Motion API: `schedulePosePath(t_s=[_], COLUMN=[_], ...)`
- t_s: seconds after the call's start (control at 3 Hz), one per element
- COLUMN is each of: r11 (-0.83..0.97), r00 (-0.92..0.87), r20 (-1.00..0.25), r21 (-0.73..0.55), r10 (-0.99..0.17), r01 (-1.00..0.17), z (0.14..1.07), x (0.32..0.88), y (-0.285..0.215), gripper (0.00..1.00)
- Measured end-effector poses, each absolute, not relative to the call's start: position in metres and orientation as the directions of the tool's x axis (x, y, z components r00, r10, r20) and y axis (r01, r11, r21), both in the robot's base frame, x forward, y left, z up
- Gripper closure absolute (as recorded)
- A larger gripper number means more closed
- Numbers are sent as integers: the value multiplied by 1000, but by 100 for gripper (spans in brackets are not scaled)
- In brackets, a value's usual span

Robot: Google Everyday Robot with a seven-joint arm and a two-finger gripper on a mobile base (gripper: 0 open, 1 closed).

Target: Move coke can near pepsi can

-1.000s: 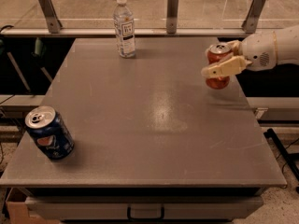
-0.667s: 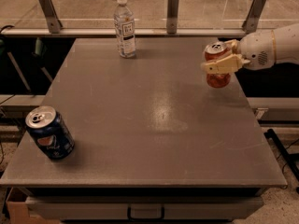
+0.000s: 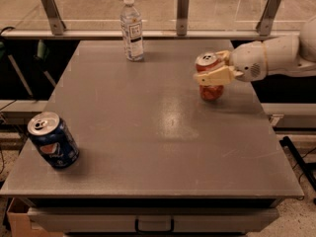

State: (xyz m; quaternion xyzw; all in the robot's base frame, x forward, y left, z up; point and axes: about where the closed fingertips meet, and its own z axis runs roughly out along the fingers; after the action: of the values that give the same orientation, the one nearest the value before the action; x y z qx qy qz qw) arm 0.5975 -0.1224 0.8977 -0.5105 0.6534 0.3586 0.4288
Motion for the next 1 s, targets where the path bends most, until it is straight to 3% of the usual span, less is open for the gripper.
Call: schedulePosePath(t_s=[0.67,1.0], r11=[-34,-54], r00=[-54,-54], r20=[-976,-977], r21=[62,67], r10=[-210,-205], r01=[-997,-996], z=[893,893], x=[546,540], y=[21,30], gripper=[100,100])
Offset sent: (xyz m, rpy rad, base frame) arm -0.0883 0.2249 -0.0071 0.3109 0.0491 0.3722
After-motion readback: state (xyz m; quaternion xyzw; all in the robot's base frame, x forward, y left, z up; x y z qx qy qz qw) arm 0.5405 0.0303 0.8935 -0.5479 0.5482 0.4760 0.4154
